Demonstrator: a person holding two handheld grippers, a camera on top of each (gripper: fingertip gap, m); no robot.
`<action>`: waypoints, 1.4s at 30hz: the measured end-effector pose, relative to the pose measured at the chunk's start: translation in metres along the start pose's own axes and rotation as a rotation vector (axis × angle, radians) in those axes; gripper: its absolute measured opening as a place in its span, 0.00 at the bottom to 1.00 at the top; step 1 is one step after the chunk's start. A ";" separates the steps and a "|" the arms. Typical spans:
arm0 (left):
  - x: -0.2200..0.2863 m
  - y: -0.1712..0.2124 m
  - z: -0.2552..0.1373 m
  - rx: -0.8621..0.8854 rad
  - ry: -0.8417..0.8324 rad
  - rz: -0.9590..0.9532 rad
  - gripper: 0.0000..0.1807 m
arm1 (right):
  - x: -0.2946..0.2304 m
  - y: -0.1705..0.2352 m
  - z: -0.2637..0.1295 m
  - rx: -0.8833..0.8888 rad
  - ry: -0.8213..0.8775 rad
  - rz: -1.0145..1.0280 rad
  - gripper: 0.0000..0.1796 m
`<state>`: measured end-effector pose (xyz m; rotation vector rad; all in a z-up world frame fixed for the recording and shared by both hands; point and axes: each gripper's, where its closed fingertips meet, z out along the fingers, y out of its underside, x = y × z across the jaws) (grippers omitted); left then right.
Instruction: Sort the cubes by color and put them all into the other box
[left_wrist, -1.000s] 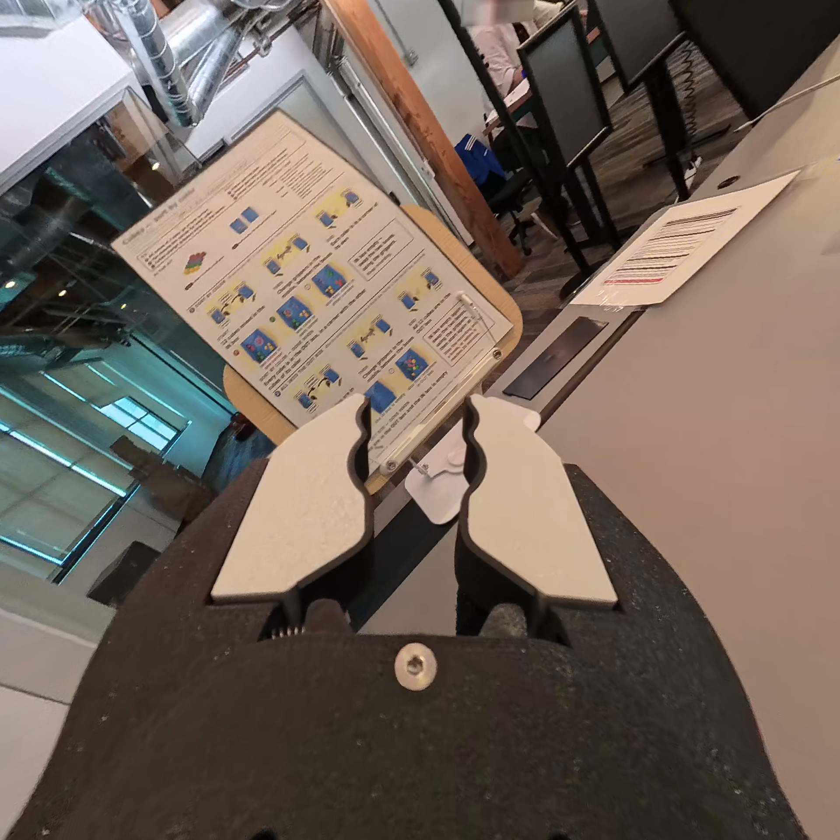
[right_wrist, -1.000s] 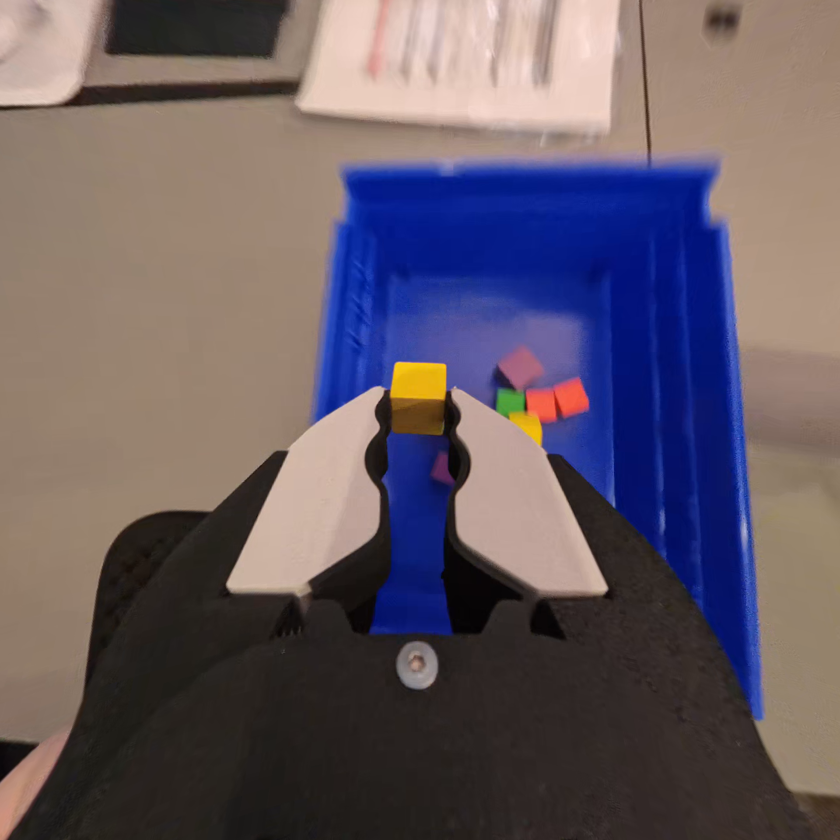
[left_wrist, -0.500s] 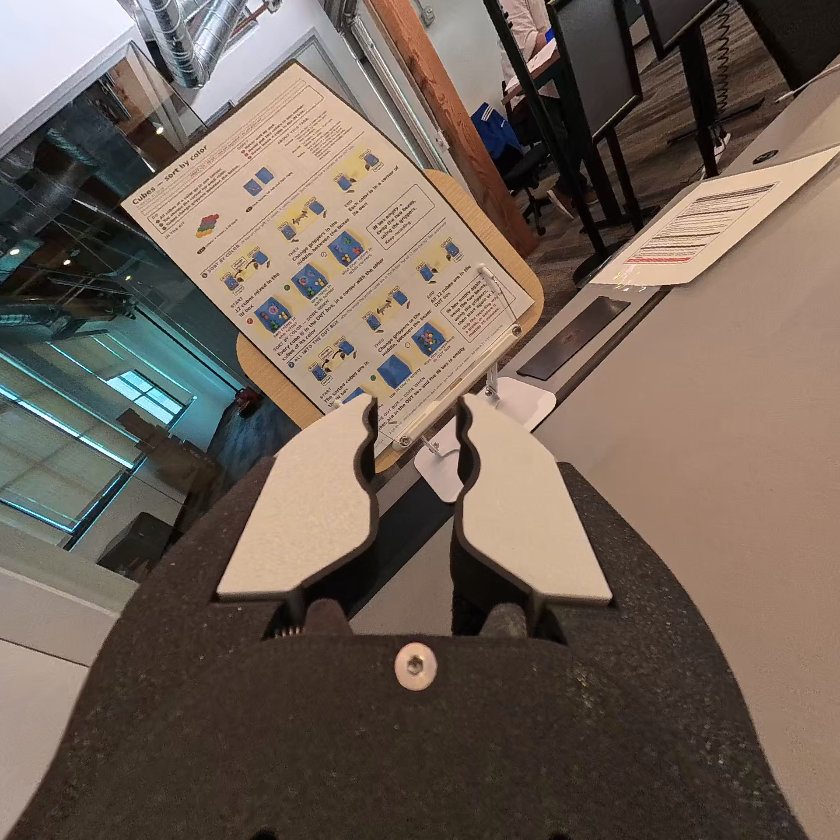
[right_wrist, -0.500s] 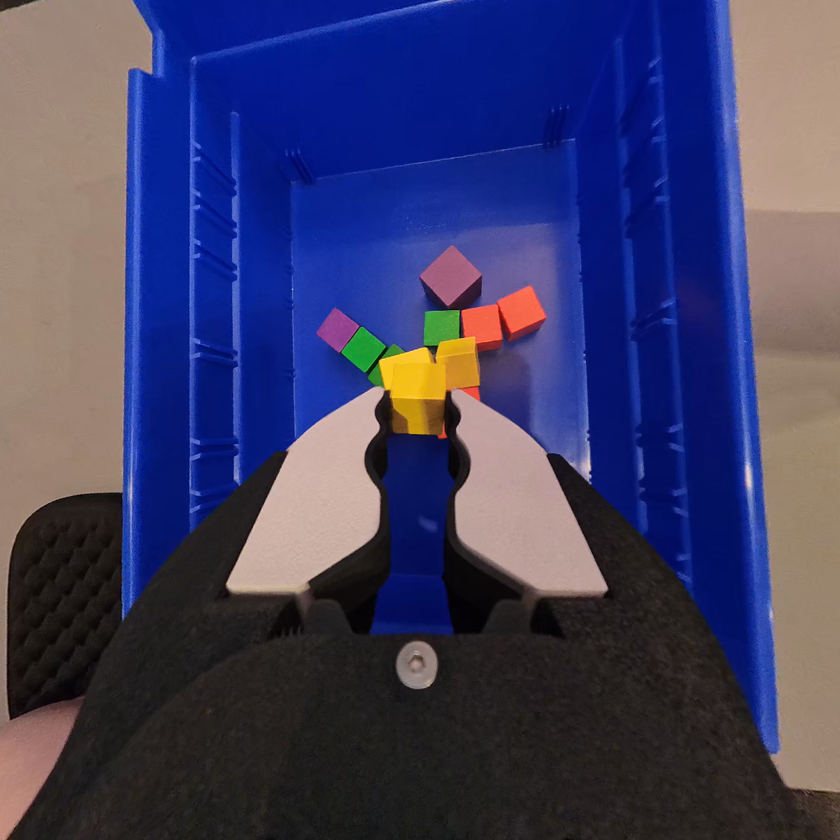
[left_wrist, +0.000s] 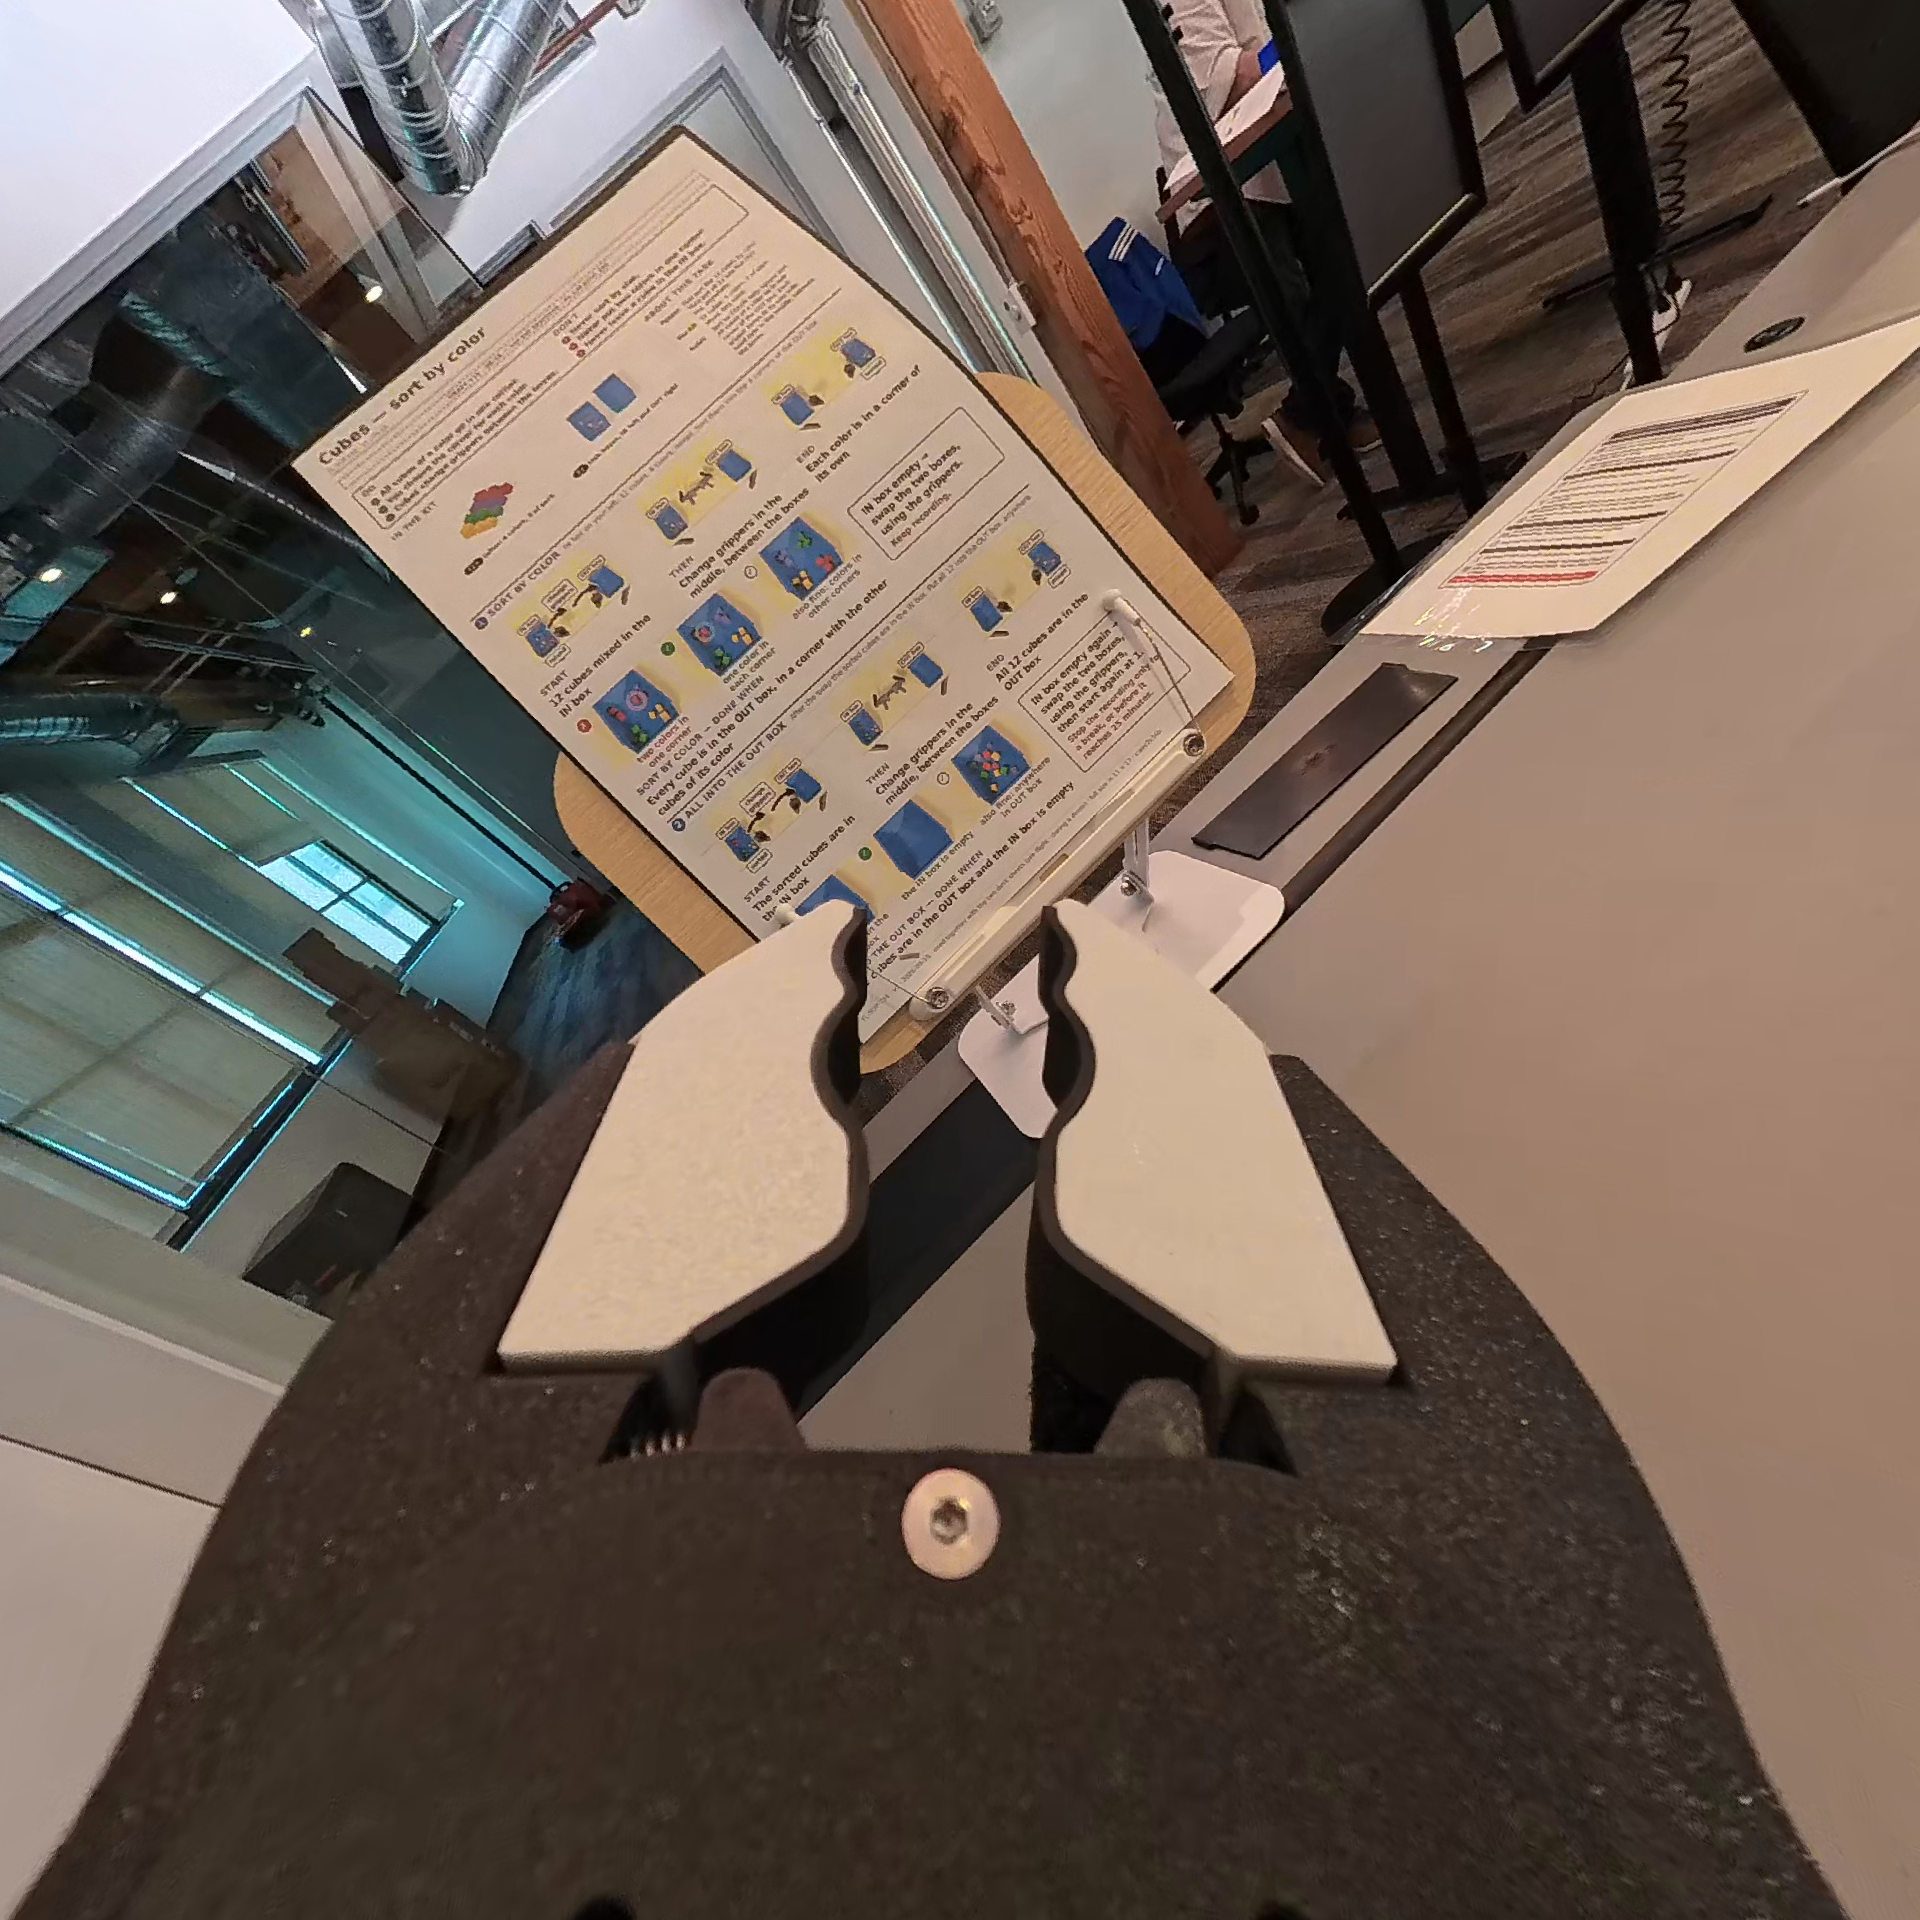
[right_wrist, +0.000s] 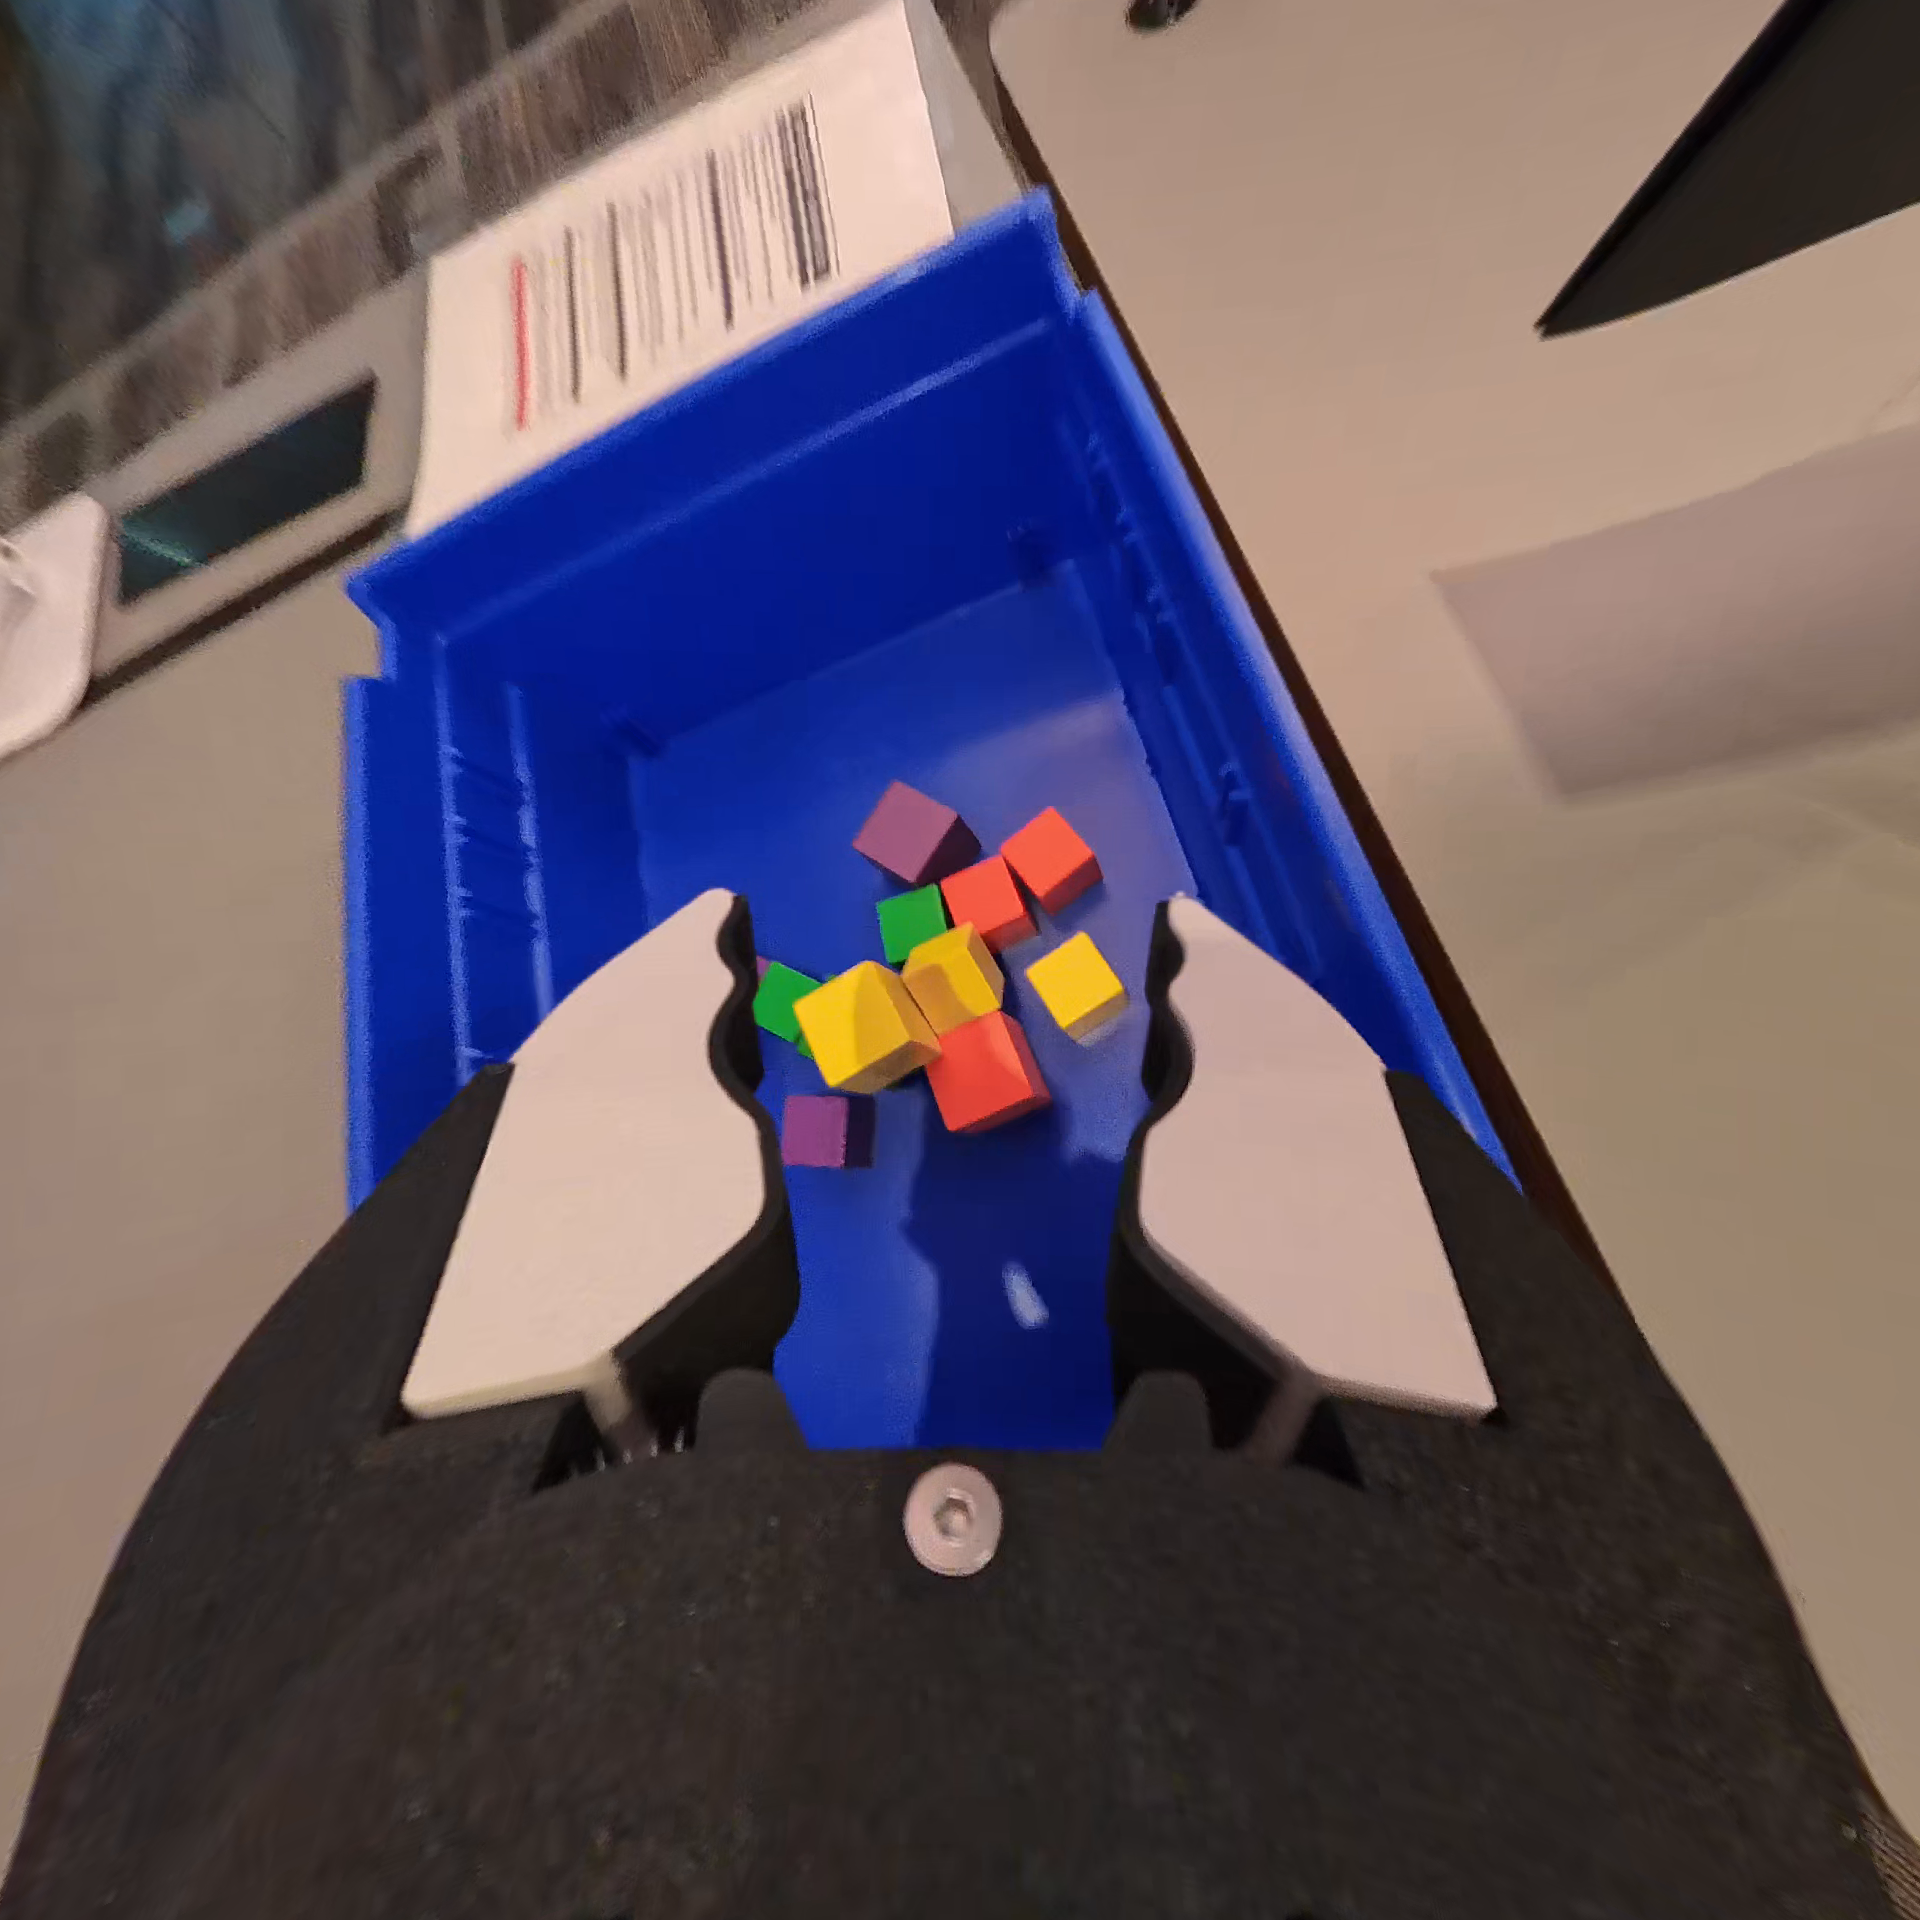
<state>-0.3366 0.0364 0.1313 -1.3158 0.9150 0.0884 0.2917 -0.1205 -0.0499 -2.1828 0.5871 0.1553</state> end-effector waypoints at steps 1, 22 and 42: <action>0.000 0.000 0.000 -0.002 -0.001 0.001 0.17 | -0.003 -0.002 -0.004 0.013 -0.017 0.012 0.38; -0.085 0.047 -0.060 -0.202 -0.220 -0.044 0.15 | -0.052 -0.024 -0.014 0.087 -0.021 -0.342 0.24; -0.084 0.041 -0.070 -0.138 -0.171 -0.084 0.14 | -0.042 0.046 0.019 -0.222 -0.107 -0.446 0.25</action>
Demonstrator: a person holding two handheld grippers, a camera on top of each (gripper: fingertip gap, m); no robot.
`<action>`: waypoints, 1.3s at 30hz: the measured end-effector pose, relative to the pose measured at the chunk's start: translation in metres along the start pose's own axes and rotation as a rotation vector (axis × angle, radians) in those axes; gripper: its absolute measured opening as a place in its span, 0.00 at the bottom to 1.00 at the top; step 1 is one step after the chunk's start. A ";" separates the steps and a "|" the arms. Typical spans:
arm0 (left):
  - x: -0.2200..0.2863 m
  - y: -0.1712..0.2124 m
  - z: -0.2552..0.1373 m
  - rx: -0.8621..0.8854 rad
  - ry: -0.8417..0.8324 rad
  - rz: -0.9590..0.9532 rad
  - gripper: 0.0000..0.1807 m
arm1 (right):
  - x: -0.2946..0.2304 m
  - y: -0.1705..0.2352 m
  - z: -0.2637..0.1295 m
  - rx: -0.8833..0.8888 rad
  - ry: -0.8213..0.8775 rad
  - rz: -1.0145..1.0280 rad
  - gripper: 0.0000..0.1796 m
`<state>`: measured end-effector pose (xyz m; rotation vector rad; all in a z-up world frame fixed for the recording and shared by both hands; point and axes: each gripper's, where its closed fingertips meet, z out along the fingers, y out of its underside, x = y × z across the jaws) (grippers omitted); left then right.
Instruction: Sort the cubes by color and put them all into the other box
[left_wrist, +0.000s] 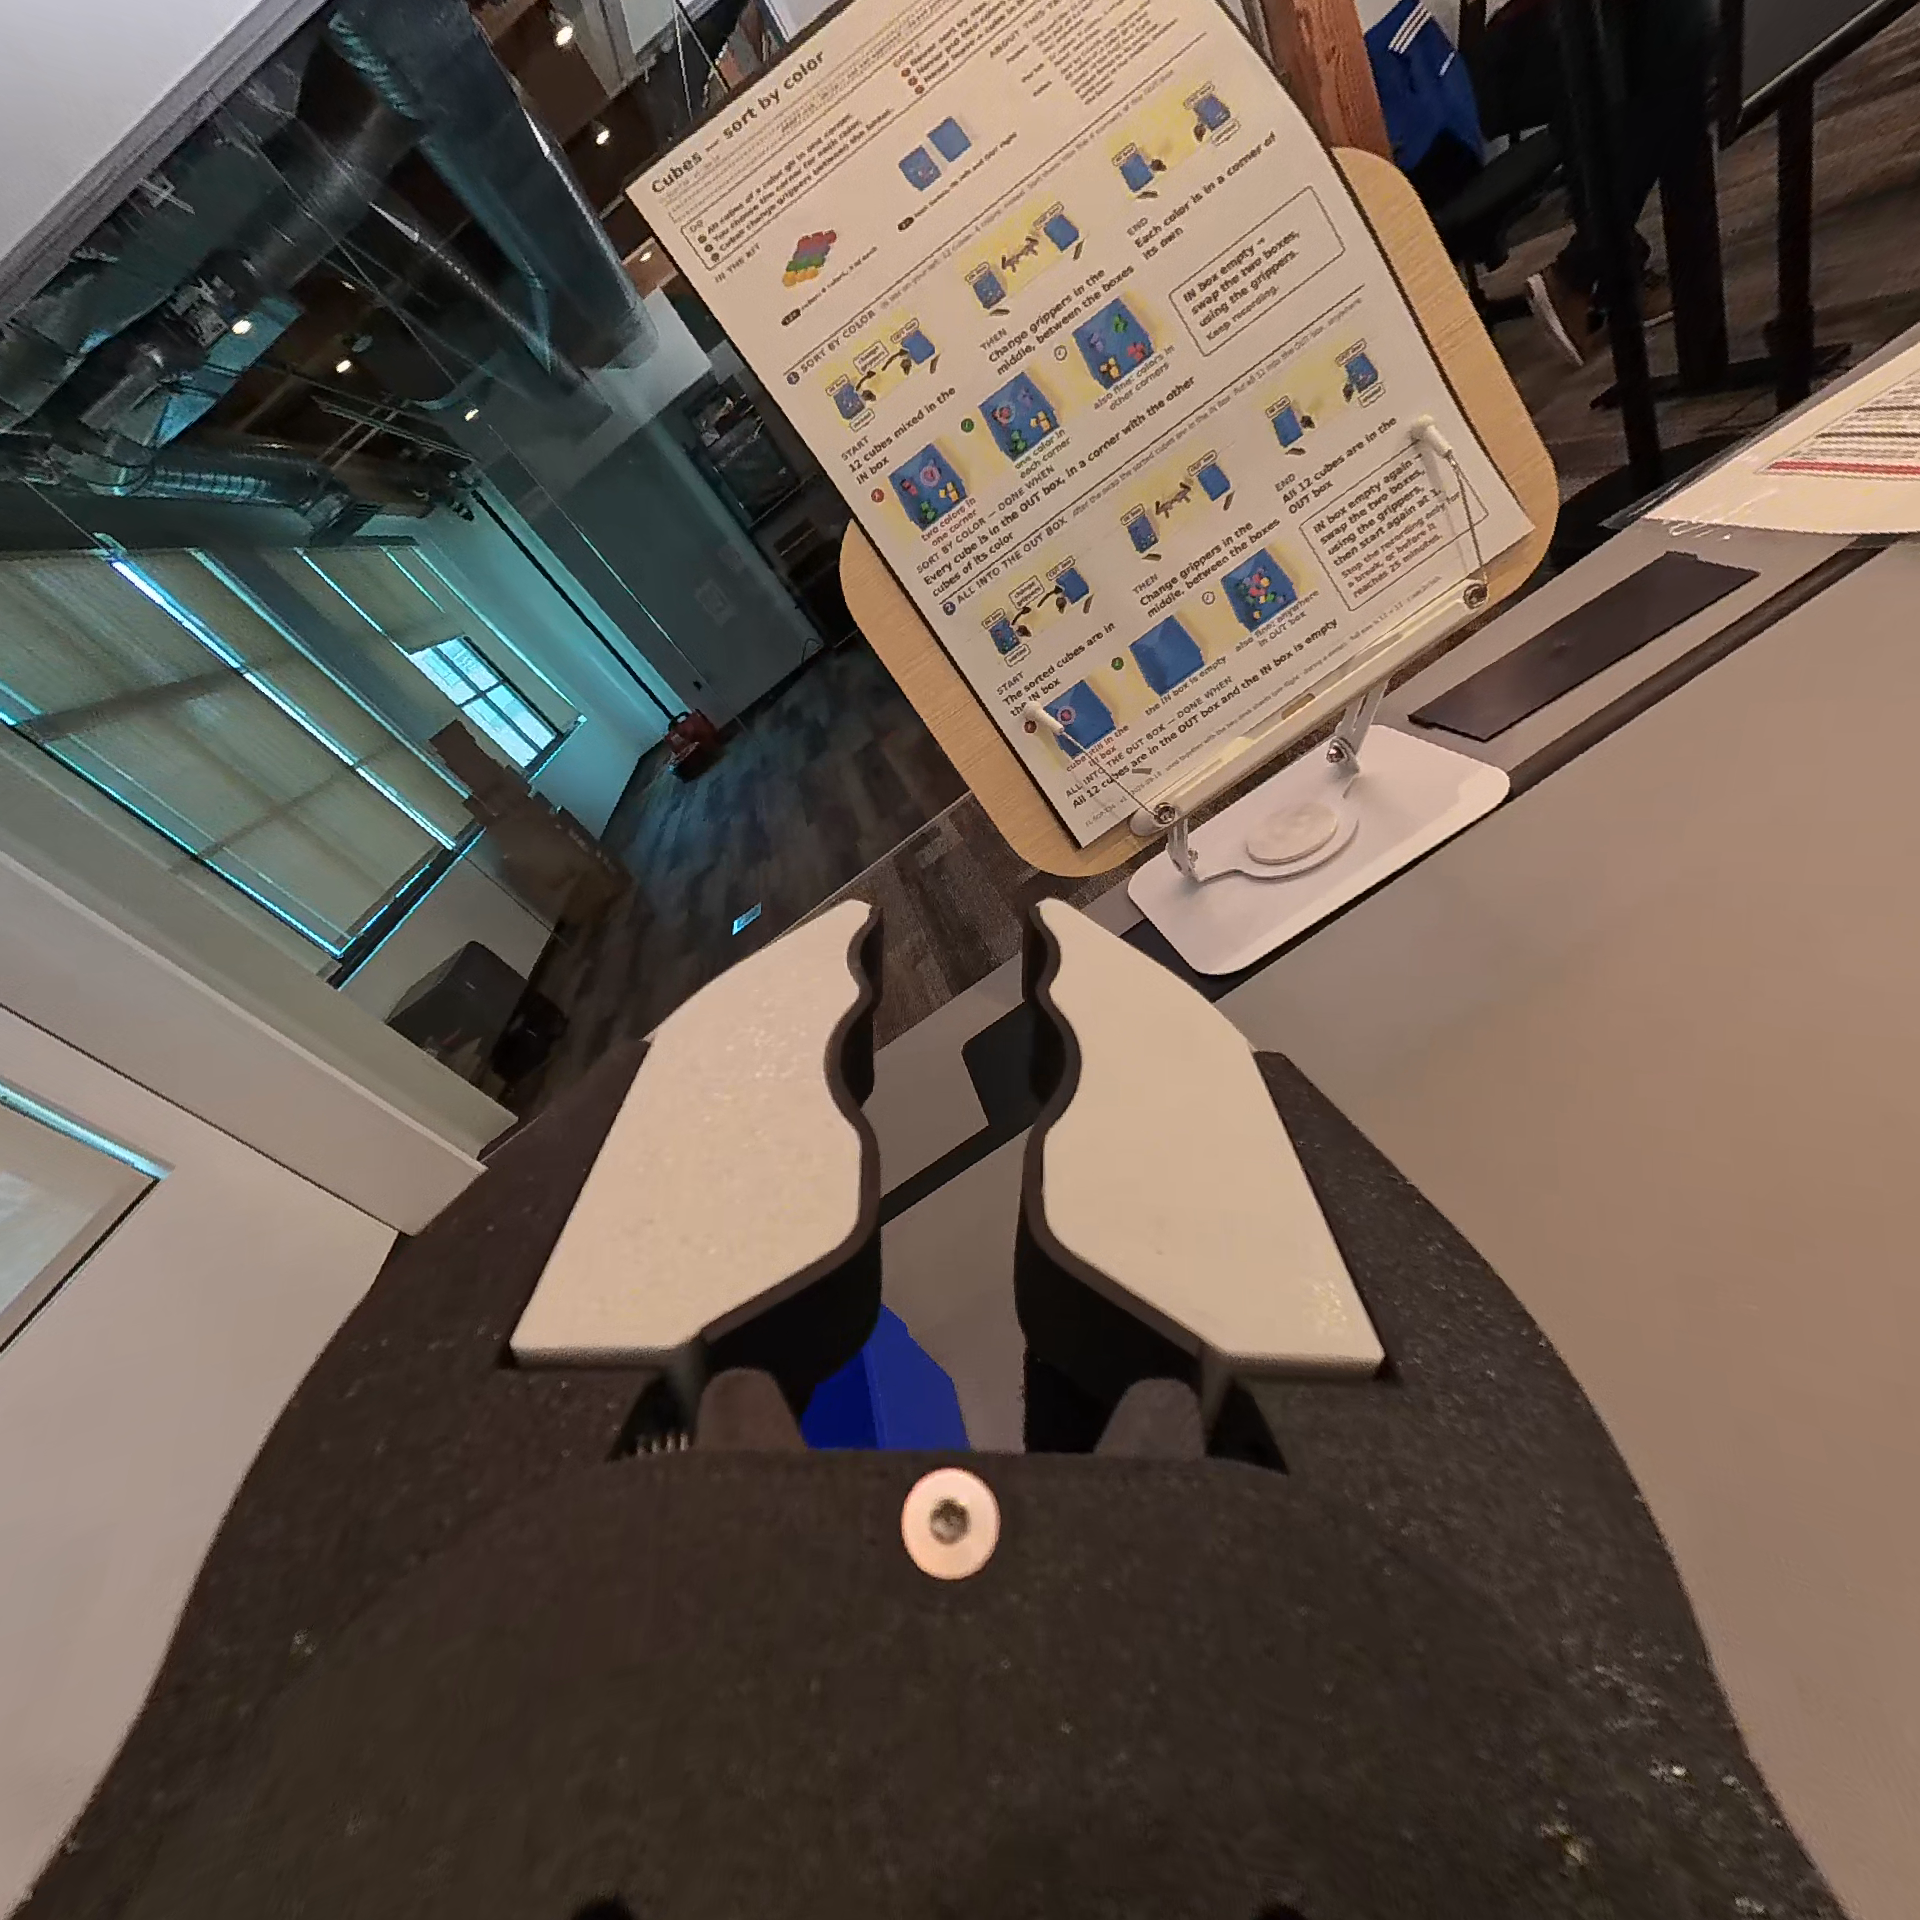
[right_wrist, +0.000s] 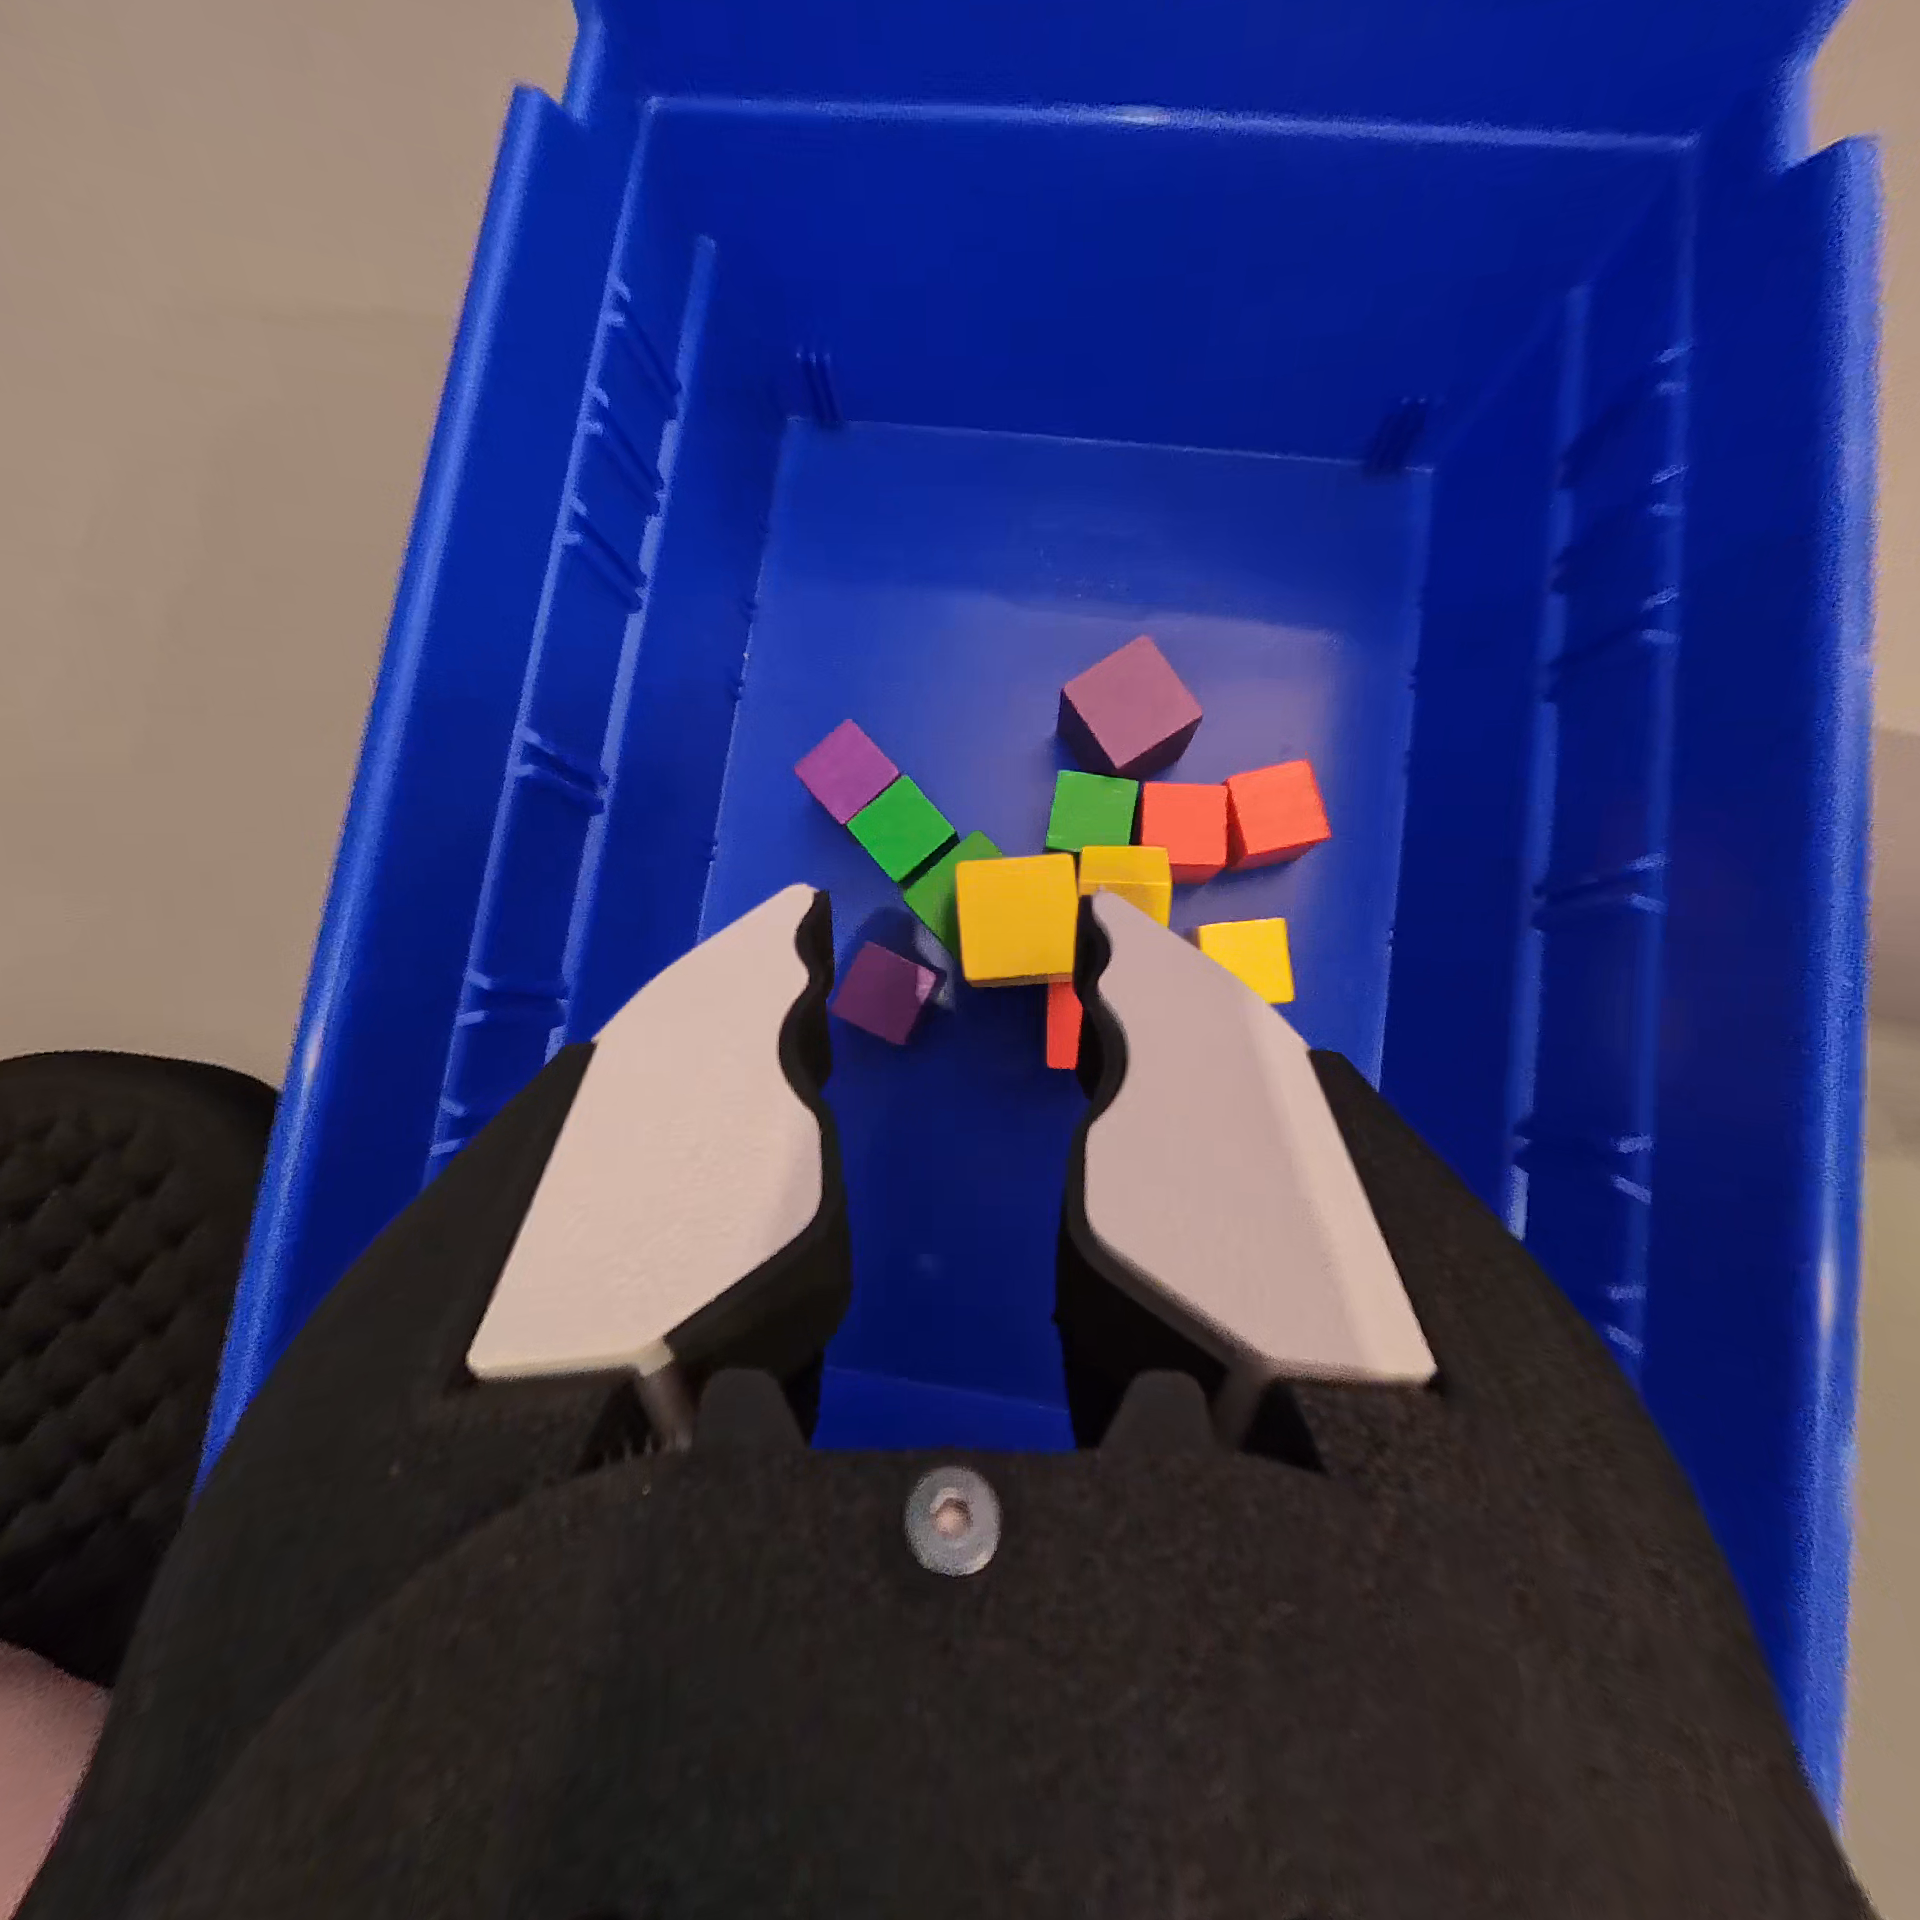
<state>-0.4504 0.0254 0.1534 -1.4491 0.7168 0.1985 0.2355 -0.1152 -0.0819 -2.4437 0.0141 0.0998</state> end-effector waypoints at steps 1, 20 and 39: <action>0.000 0.000 0.000 0.000 0.001 0.002 0.14 | 0.002 0.004 0.005 -0.031 0.011 -0.003 0.25; 0.015 0.002 0.004 -0.017 0.043 0.054 0.13 | -0.016 0.060 -0.007 -0.288 -0.099 0.240 0.17; 0.020 0.010 -0.007 -0.143 0.082 0.023 0.14 | 0.005 -0.057 -0.121 0.366 0.267 0.104 0.21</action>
